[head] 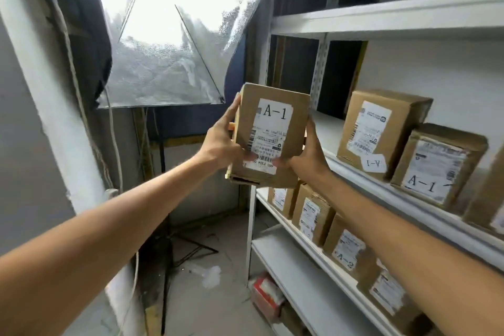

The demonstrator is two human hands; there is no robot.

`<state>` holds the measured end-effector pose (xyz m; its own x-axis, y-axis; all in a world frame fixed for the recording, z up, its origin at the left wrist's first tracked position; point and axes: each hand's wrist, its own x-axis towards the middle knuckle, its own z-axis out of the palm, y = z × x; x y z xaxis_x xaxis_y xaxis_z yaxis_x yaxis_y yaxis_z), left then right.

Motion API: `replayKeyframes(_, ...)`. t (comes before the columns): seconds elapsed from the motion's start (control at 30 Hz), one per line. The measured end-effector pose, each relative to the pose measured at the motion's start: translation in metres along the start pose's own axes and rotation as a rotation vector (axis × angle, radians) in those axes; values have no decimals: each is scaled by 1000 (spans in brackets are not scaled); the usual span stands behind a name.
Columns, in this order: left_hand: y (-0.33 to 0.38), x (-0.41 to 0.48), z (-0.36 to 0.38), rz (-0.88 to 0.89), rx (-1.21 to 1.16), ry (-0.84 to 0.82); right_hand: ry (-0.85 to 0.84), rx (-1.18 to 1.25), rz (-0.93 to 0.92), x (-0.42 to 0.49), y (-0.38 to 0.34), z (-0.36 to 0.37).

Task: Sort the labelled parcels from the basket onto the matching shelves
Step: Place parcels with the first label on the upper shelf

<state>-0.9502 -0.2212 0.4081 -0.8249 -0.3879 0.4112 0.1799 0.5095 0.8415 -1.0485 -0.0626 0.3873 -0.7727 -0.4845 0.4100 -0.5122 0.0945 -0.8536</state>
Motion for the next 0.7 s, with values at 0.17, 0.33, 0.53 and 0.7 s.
replayKeyframes(0.17, -7, 57, 30, 26, -38, -56, 87, -52, 2, 34, 14, -30)
replayKeyframes(0.33, -12, 111, 58, 66, -81, -102, 133, -65, 36, 76, 29, -49)
replayKeyframes(0.53, -19, 157, 72, 57, -103, -119, 184, -47, 80, 111, 41, -48)
replayKeyframes(0.7, -33, 189, 78, 79, -134, -171, 184, -95, 132, 131, 51, -49)
